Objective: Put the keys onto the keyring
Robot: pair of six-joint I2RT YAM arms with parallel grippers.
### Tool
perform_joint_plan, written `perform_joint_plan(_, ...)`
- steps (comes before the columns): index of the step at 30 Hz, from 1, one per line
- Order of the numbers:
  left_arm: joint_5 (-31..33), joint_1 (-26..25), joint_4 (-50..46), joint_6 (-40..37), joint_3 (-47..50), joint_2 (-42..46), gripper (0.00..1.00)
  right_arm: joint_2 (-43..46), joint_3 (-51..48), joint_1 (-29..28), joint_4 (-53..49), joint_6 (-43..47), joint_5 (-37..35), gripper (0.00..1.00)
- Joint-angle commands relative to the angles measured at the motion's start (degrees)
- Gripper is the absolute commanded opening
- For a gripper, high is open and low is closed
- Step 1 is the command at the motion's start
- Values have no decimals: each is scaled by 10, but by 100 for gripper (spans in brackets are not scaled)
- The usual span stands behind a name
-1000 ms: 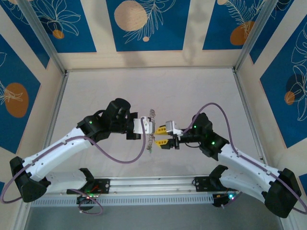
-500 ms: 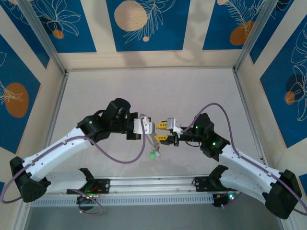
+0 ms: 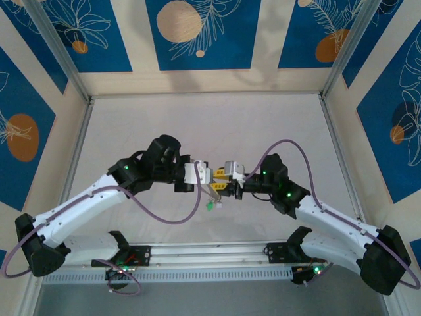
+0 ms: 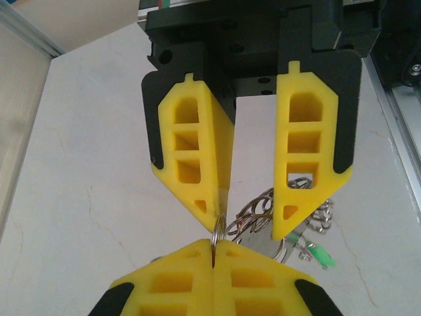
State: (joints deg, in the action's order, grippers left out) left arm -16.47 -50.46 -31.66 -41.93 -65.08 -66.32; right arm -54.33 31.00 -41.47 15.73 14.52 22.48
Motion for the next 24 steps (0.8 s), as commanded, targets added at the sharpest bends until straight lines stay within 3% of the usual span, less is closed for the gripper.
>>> perform_joint_plan(1,-24,-5,25,5,-4,0,0,-3,25,-6,-7,14,-3,30)
perform_joint_plan(9,-23,-5,24,4,-3,-1,0,23,13,-8,-20,32,-7,39)
perform_joint_plan(17,-26,-4,25,6,-2,-1,0,49,11,-3,-48,42,-9,35)
perform_joint_plan(24,-31,-5,27,5,-2,-4,0,19,38,-3,-68,56,-26,33)
